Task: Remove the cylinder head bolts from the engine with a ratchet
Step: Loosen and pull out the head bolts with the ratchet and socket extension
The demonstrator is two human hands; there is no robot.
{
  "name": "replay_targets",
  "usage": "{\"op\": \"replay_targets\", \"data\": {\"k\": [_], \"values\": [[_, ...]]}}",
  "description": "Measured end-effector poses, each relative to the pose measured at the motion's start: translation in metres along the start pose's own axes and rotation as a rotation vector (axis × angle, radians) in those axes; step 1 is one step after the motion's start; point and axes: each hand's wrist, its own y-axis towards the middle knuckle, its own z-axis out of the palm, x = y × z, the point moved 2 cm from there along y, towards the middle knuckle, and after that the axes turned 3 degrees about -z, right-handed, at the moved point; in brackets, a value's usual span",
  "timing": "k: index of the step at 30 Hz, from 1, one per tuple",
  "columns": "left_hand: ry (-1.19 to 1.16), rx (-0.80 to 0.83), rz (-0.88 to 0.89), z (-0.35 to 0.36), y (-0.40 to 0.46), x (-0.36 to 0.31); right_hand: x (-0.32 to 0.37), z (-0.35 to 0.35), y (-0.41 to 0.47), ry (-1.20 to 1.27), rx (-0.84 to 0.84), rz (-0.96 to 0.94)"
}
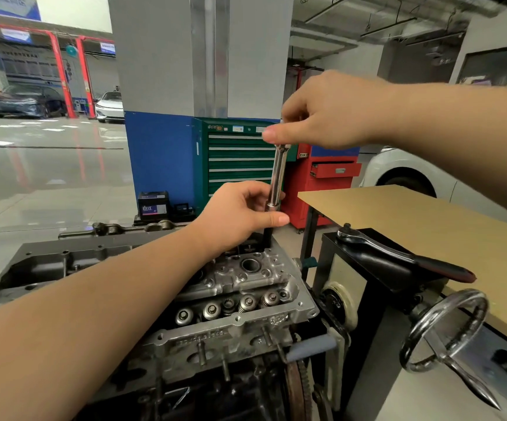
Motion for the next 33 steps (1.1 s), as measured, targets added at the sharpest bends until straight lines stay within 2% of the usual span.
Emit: {"op": "replay_targets", "data": {"k": [4,7,9,12,15,19,23,26,28,30,33], "values": [[-0.065,0.026,-0.034,-0.005,0.002,0.001,0.002,-0.005,-0.003,0.210,0.099,-0.142],[-0.141,0.127,-0.029,-0.003,-0.001,0.000,0.003,-0.005,-0.001,0.039,0.059,-0.151],[-0.192,0.162,-0.037,0.002,-0.003,0.000,0.006,-0.003,0.003,-0.115,0.089,-0.109],[-0.026,0.104,-0.007,0.007,-0.002,0.000,0.014,-0.002,0.007,-0.221,0.121,-0.085],[0.048,-0.011,-0.020,0.002,0.000,-0.002,0.016,-0.005,0.008,-0.100,0.097,-0.131],[0.011,0.077,-0.047,-0.003,0.001,-0.003,0.013,-0.009,0.002,0.101,0.129,-0.254],[-0.196,0.214,-0.076,0.000,0.000,-0.001,0.012,-0.006,0.004,-0.125,0.110,-0.174],[-0.180,0.169,-0.026,0.003,0.000,0.001,0.017,0.002,0.004,-0.303,0.124,-0.073],[-0.057,0.067,0.009,0.001,0.001,0.001,0.016,0.004,0.004,-0.254,0.065,-0.025],[-0.019,0.015,0.005,-0.005,0.003,0.002,0.013,0.002,0.003,-0.080,0.089,-0.063],[0.029,0.069,0.018,-0.010,0.004,0.001,0.011,-0.009,-0.001,0.079,0.144,-0.198]]}}
